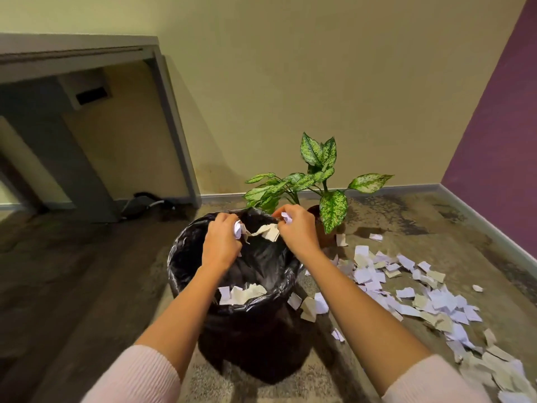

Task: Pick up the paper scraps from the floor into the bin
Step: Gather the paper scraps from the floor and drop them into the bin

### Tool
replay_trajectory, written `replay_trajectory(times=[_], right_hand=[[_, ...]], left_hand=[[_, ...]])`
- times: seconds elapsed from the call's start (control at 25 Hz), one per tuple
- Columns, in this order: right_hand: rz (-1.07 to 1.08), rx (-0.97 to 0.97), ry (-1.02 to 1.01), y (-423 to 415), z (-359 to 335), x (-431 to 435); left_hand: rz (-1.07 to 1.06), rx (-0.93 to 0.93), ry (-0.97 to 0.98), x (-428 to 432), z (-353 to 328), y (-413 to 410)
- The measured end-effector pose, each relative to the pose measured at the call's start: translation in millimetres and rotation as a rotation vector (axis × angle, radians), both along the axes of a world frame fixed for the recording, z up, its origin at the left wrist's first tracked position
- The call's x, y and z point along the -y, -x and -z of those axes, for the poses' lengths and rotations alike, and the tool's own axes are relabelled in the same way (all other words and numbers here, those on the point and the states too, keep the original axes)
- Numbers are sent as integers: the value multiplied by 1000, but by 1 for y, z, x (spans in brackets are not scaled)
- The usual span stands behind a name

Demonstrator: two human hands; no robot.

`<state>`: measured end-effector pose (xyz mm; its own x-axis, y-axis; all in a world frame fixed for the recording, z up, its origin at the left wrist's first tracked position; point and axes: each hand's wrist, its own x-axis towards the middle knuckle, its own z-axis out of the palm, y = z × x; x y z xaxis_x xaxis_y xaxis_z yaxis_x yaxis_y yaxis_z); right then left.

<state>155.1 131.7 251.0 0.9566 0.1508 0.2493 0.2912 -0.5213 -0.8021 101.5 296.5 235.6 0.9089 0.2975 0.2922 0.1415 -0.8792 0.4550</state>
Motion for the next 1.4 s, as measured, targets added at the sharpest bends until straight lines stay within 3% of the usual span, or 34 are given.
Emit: replay_trajectory(times=[0.2, 0.4, 0.68, 1.04, 1.2, 1.4], right_hand=[[-165, -40, 226, 0, 28, -44], [-252, -201, 458, -4, 44, -59], [-253, -239, 466, -9, 47, -52], [-193, -83, 283, -2, 18, -12], [-94, 39, 216, 1, 5, 27], [15, 36, 245, 6, 9, 94]], left_hand=[[-23, -211, -70, -33, 22, 4], [-1, -376, -152, -45, 36, 5], [22, -465, -165, -43, 40, 1], [47, -268, -148, 0, 9, -9], [112, -126, -170, 47, -10, -16], [235, 13, -240, 120, -16, -20]])
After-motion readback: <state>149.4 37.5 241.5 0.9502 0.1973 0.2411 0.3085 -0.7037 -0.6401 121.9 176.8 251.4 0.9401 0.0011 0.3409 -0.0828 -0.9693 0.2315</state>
